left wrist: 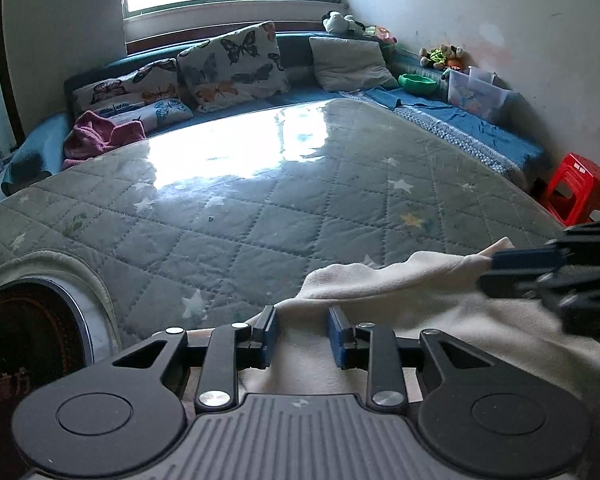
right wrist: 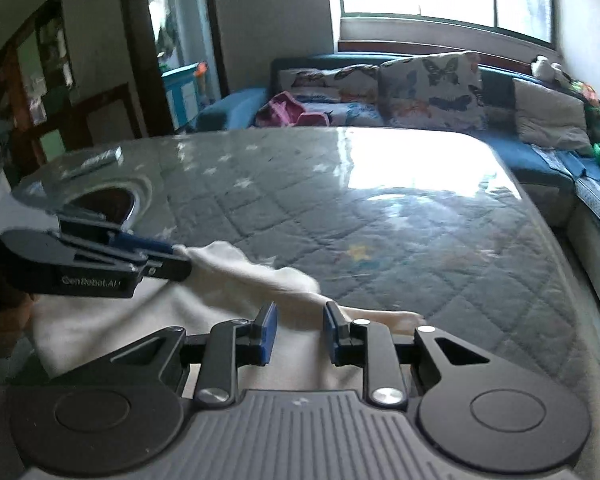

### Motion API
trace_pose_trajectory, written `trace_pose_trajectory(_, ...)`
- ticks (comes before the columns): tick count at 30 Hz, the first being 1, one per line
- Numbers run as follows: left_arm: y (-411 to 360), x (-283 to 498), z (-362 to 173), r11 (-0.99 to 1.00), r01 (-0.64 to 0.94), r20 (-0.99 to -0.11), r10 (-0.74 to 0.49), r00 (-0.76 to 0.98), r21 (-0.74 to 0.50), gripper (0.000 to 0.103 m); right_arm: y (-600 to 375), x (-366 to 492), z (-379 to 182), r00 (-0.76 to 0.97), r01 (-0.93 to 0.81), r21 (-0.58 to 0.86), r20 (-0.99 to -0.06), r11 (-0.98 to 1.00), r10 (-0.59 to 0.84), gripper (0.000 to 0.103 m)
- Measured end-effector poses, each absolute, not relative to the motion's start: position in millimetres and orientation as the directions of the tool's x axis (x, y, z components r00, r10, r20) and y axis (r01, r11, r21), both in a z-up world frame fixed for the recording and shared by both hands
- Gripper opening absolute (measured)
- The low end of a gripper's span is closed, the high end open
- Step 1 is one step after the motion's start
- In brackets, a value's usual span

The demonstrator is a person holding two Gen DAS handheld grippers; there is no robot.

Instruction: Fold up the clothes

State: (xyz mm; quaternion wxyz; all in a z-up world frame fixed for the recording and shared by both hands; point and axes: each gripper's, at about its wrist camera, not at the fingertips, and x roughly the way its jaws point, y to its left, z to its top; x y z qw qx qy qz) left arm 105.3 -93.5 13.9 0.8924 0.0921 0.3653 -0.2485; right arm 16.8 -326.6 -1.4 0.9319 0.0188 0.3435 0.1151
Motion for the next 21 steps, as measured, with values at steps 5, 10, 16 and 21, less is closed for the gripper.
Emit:
trace_pose_trajectory(5, -95, 104, 13, 0.862, 0.507, -0.695, -0.372, 0.615, -0.013, 0.031, -347, -14, 6, 0.734, -0.167, 0.138, -0.644, 0.976, 0.217, 0.024)
trace_pose_trajectory(10, -95, 104, 12, 0.864, 0.503, -0.694, -0.372, 0.617, -0.015, 0.031, -351, -37, 6, 0.730, -0.161, 0.158, -0.646, 0.974, 0.225, 0.024)
trace_pose_trajectory(16, -97, 104, 12, 0.866, 0.500, -0.696, -0.366, 0.618, -0.012, 0.031, -360, -29, -7, 0.731, -0.112, 0.243, -0.637, 0.964, 0.245, 0.024)
trace_pose_trajectory(21, -97, 103, 12, 0.867, 0.499, -0.694, -0.365, 0.621, -0.009, 0.032, -372, -20, -18, 0.727, -0.069, 0.372, -0.617, 0.926, 0.302, 0.025)
